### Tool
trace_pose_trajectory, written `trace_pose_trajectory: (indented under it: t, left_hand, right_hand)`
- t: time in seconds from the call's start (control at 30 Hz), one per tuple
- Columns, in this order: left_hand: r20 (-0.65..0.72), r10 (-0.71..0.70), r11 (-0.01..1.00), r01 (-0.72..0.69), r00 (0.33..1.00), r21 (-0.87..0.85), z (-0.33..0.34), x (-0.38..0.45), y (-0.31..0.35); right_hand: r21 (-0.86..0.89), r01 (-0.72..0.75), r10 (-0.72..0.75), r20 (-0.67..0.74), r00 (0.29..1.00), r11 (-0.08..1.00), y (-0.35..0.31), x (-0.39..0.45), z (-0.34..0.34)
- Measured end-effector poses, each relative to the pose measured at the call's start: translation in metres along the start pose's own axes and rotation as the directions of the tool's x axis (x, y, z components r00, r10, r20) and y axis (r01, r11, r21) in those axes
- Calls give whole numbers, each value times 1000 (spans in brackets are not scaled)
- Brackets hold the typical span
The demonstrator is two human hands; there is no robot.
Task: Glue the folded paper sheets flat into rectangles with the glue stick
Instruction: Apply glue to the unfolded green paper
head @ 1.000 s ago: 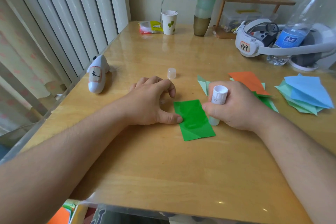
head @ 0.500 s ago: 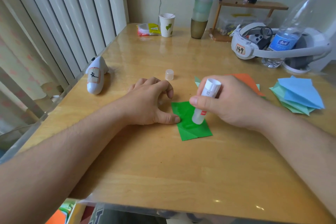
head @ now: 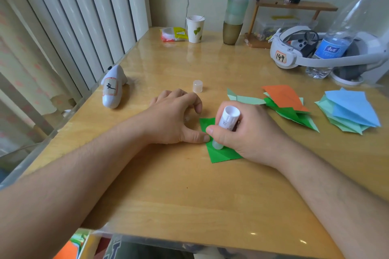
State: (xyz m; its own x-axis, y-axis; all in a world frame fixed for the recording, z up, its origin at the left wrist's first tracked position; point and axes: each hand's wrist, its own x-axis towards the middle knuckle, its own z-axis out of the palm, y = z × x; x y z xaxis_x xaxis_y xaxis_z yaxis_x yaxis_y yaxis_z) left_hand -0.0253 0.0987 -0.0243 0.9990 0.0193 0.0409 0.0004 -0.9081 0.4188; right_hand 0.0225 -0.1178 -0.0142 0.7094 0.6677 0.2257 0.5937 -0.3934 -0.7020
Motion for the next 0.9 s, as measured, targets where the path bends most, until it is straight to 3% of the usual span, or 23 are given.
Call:
trace_pose_trajectory:
  t: [0.5,0.7,0.9]
  left_hand:
    - [15,12,1000,-11,1000,-12,-2,-1,0]
    - [26,14,1000,-14,1000,-5,-4,0,1]
    - [12,4,1000,-4,1000,-1,-1,0,1]
  right_hand:
    - [-122,-49,34,-126,991,991,22,-8,-25]
    - [63,-20,39,-320,947,998,23,-1,-25]
    - [15,18,-18,-47,999,1000,14,-7,-8]
